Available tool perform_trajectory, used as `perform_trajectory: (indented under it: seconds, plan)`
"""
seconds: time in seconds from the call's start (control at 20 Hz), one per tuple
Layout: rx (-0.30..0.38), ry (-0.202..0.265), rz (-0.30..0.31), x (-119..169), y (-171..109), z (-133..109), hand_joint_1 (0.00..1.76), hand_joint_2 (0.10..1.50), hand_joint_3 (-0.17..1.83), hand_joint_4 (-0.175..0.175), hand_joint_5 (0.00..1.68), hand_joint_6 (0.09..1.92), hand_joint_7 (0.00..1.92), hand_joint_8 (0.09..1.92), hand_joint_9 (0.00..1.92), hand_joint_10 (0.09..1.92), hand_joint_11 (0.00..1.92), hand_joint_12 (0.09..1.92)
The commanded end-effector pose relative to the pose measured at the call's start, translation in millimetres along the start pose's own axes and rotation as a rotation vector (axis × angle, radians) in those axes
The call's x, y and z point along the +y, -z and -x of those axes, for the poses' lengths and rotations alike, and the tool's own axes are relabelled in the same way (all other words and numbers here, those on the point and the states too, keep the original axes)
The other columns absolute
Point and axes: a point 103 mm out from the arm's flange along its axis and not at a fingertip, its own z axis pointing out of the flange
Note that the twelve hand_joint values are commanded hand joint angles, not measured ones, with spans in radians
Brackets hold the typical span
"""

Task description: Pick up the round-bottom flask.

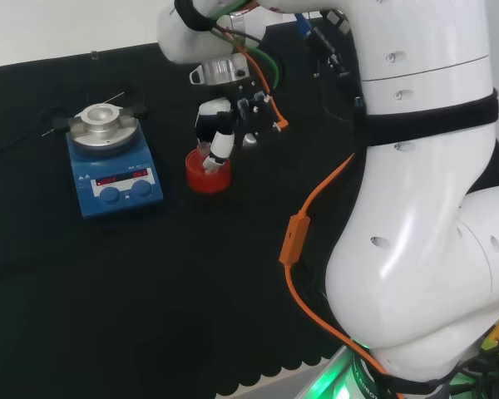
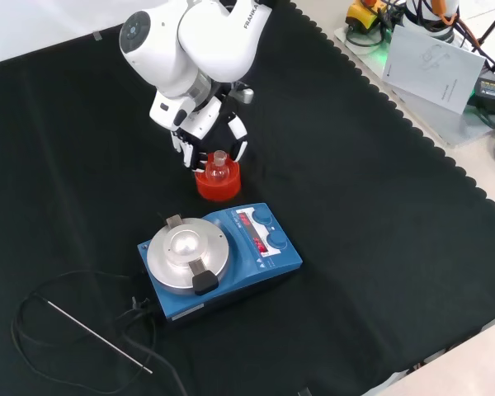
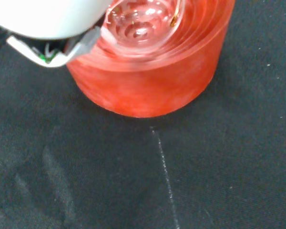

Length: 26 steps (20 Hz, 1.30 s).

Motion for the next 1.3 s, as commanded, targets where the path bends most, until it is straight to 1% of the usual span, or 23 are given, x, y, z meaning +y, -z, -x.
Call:
perform_trajectory:
  seconds: [0.05,0.4,0.7,1.0,1.3]
  plan:
    - [-0.008,-0.011,-0.003,-5,9,4,0.99,0.35,0.91,-0.175,0.68,1.07,1.01,0.9,1.21,0.73,0.99,1.23]
    - [-0.029,-0.01,-0.01,-6,12,1,0.99,0.35,0.91,-0.175,0.69,1.07,1.01,0.9,1.22,0.73,1.0,1.23]
    - [-0.033,0.001,-0.02,-3,12,-6,0.99,0.35,0.91,-0.175,0.68,1.07,1.01,0.9,1.23,0.73,1.01,1.23]
    - [-0.031,0.003,-0.017,-3,14,-7,0.98,0.35,0.91,-0.175,0.68,1.08,1.01,0.9,1.23,0.73,1.02,1.23]
    - [-0.027,0.006,-0.01,-2,17,-9,0.99,0.35,0.92,-0.175,0.7,1.08,1.04,0.9,1.26,0.71,1.09,1.19]
